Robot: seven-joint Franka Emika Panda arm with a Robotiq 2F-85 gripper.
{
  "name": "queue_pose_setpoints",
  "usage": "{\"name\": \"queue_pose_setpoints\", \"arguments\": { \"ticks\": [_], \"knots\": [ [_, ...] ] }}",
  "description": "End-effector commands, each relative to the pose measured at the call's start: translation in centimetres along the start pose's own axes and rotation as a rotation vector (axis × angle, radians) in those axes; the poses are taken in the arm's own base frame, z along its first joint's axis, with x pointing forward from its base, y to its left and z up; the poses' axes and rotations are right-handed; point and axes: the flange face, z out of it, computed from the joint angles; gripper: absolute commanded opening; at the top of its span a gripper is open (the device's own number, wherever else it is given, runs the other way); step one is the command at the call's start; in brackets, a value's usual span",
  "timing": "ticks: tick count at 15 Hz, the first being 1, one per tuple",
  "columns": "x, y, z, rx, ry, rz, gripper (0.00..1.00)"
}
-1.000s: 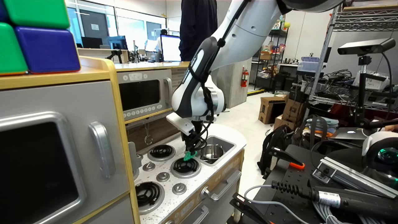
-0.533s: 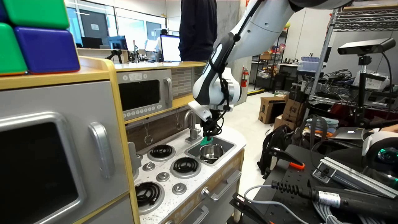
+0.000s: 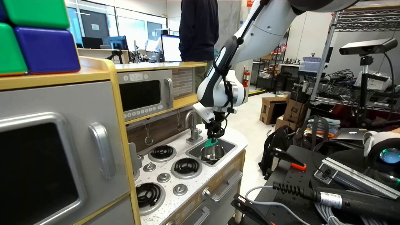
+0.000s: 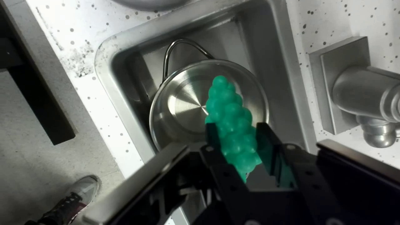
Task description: Remove the green object from the stove and place it inside the silver pot in the sink
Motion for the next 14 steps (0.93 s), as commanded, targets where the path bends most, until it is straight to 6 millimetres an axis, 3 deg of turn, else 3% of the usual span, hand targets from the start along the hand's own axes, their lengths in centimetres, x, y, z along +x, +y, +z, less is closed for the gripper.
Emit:
{"name": "queue_pose_setpoints", "arguments": {
  "ticks": [1, 2, 3, 4, 6, 9, 14],
  "knots": [
    [0.2, -0.1, 0.6, -0.013, 0.001, 0.041, 0.10],
    [0.2, 0.0, 0.6, -0.015, -0.001, 0.047, 0.10],
    [0.2, 0.0, 0.7, -0.014, -0.002, 0.053, 0.60],
    [0.1, 0.1, 0.7, -0.017, -0.007, 0.050, 0.61],
    [-0.5, 0.5, 0.3, -0.032, -0.042, 0.031, 0.74],
    [-3.1, 2.3, -1.4, -0.037, -0.120, -0.072, 0.98],
    [-6.6, 7.2, -6.7, 0.008, -0.279, -0.325, 1.00]
  ]
}}
